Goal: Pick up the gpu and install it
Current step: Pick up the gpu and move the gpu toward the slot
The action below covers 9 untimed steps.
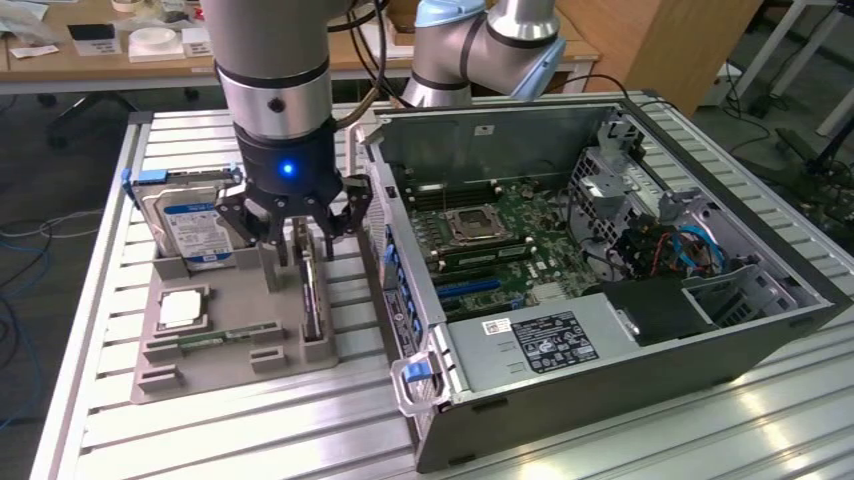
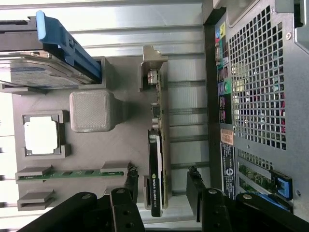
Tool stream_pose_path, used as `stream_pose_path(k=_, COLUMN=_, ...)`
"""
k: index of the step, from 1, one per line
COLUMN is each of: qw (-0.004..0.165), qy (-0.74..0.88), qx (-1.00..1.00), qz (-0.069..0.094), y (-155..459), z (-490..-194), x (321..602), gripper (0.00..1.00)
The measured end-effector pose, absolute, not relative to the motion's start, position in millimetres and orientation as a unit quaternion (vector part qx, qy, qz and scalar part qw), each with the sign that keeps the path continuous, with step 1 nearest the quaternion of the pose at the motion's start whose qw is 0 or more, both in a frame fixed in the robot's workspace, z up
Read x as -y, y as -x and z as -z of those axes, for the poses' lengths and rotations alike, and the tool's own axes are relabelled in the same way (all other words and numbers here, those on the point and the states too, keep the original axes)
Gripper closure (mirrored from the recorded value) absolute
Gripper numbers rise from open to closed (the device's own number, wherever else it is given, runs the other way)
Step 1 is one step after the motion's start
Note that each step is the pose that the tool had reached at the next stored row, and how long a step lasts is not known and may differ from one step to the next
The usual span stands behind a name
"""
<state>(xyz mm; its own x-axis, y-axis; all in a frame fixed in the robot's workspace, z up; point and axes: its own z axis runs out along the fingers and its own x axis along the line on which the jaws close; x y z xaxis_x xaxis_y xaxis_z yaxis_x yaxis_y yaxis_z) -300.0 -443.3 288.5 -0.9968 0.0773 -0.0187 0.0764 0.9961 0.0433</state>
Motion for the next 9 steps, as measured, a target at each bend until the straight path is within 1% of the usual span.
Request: stream_pose_path(k=9, qw=0.010, qy=-0.038, qx=-0.999, qz=-0.022, y=300.1, z=-278.6, x=443.3, gripper=0.47)
